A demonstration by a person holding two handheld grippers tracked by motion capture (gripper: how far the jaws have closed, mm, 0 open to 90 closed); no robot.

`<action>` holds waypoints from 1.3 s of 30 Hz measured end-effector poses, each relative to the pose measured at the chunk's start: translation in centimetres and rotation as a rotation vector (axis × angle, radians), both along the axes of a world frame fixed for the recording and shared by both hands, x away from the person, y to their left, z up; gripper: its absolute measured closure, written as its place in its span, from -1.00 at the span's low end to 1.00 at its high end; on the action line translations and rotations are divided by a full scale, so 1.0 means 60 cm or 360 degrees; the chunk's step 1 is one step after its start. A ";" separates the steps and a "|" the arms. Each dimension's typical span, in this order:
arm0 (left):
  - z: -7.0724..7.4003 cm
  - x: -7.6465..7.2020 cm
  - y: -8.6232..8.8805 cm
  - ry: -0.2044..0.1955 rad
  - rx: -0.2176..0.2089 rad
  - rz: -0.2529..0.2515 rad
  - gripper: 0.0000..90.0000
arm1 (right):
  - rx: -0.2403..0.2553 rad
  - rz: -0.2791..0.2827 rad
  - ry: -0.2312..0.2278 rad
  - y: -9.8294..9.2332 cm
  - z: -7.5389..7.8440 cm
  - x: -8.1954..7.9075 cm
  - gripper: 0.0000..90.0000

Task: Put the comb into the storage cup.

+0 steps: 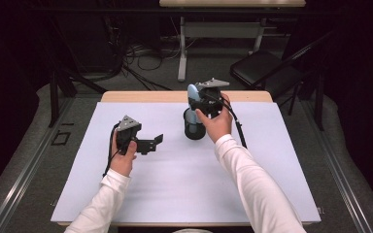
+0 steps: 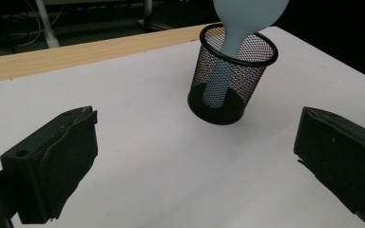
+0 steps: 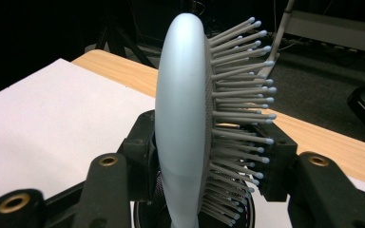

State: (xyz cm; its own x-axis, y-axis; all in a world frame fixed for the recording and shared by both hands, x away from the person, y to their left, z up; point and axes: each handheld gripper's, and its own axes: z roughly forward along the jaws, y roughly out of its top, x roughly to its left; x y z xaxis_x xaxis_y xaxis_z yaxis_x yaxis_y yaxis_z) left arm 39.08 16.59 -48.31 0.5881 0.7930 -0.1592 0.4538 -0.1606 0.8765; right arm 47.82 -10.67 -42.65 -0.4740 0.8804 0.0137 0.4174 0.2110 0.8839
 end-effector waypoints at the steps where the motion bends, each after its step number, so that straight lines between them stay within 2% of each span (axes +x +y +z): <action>1: 0.000 0.000 0.000 -0.0001 -0.0001 0.0000 -0.98 | -0.0011 0.0004 -0.0006 0.001 0.000 -0.001 0.10; 7: 0.002 -0.002 0.002 -0.0007 -0.0009 0.0010 -0.98 | -0.0045 0.0009 -0.0026 0.006 0.000 -0.012 0.07; 22: 0.002 0.000 0.003 -0.0001 -0.0016 0.0010 -0.98 | -0.0016 -0.0006 -0.0019 0.001 -0.002 -0.015 -0.02; 31: 0.001 0.003 0.001 0.0001 -0.0020 0.0006 -0.98 | -0.0004 -0.0030 -0.0028 0.002 0.000 -0.021 -0.33; 36: 0.001 0.004 0.002 0.0000 -0.0029 0.0007 -0.98 | -0.0001 -0.0054 0.0005 -0.001 0.001 -0.018 -0.45; 39: 0.001 0.006 0.003 0.0006 -0.0034 0.0008 -0.98 | -0.0002 -0.0058 0.0000 -0.002 0.002 -0.019 -0.53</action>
